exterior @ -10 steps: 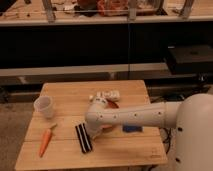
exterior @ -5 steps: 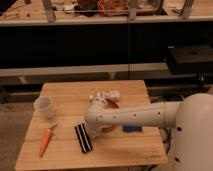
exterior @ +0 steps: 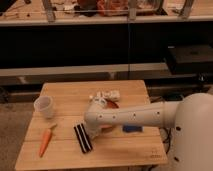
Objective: Push the eraser across the table
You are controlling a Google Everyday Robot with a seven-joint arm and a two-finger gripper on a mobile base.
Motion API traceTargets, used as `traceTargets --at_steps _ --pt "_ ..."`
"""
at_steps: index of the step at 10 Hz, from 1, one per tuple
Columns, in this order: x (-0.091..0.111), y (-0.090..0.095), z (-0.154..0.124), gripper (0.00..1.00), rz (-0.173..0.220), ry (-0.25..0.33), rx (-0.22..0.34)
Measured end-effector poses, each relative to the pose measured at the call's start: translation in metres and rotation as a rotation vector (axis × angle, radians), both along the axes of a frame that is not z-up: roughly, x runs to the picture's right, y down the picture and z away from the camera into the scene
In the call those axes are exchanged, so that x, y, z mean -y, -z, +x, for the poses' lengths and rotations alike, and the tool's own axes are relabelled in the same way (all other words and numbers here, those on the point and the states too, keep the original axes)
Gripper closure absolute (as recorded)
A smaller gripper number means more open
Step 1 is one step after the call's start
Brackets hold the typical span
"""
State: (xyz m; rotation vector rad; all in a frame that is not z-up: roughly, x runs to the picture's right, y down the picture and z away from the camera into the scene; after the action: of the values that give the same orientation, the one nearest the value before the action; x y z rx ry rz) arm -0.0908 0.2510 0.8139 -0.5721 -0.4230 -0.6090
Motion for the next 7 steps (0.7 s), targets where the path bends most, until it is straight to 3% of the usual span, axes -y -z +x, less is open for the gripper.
traceTargets --at_steps 7 --pt "-0.0004 -0.0011 -0.0038 1.0 0.004 0.008 0.012"
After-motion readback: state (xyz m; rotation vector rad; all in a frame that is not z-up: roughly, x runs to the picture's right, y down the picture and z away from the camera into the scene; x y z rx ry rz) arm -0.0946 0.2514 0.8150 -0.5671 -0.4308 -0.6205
